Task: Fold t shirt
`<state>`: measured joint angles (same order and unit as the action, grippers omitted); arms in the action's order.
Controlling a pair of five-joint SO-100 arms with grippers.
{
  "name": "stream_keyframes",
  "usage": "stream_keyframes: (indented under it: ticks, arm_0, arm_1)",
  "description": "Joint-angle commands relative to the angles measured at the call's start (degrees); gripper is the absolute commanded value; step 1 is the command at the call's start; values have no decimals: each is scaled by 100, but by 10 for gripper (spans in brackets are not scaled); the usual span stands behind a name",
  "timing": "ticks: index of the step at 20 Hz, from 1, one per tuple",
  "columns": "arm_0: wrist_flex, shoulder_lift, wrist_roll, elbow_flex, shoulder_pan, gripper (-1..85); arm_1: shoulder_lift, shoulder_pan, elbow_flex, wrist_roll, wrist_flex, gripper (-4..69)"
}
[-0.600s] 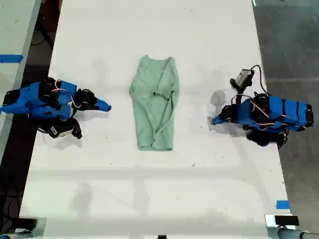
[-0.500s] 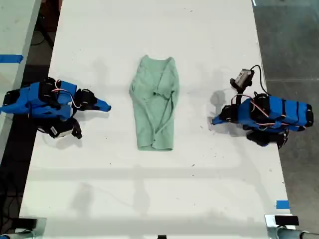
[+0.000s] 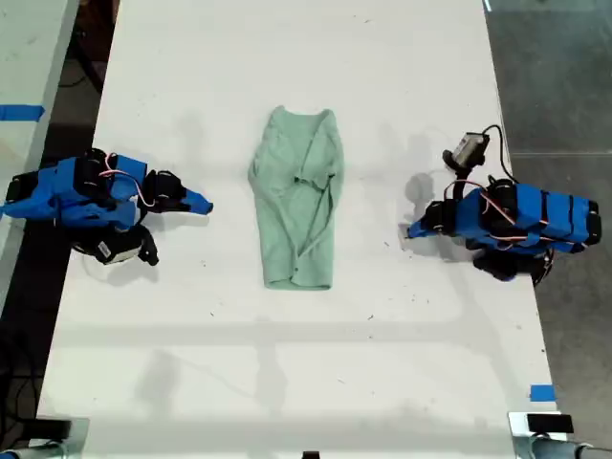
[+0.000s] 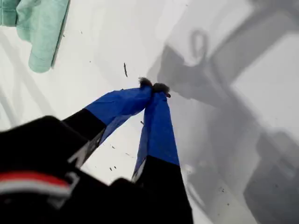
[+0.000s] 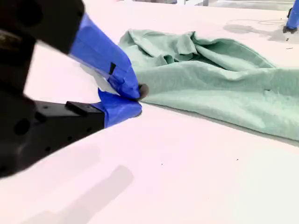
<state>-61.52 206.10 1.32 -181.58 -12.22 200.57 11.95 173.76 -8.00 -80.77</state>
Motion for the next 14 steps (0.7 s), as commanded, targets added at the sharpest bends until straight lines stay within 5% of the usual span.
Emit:
stream_keyframes:
  ticks: [1, 9, 14]
  arm_0:
    - [0, 44, -105, -44, -35, 1]
    - [-97, 0, -501, 325, 167, 1]
    - [-650, -5265, -1037, 4702, 1081, 1]
  arm_1:
    - [62, 35, 193, 53, 0, 0]
    - [44, -88, -88, 325, 0, 1]
    - [-3489, -545, -3797, 870, -299, -2]
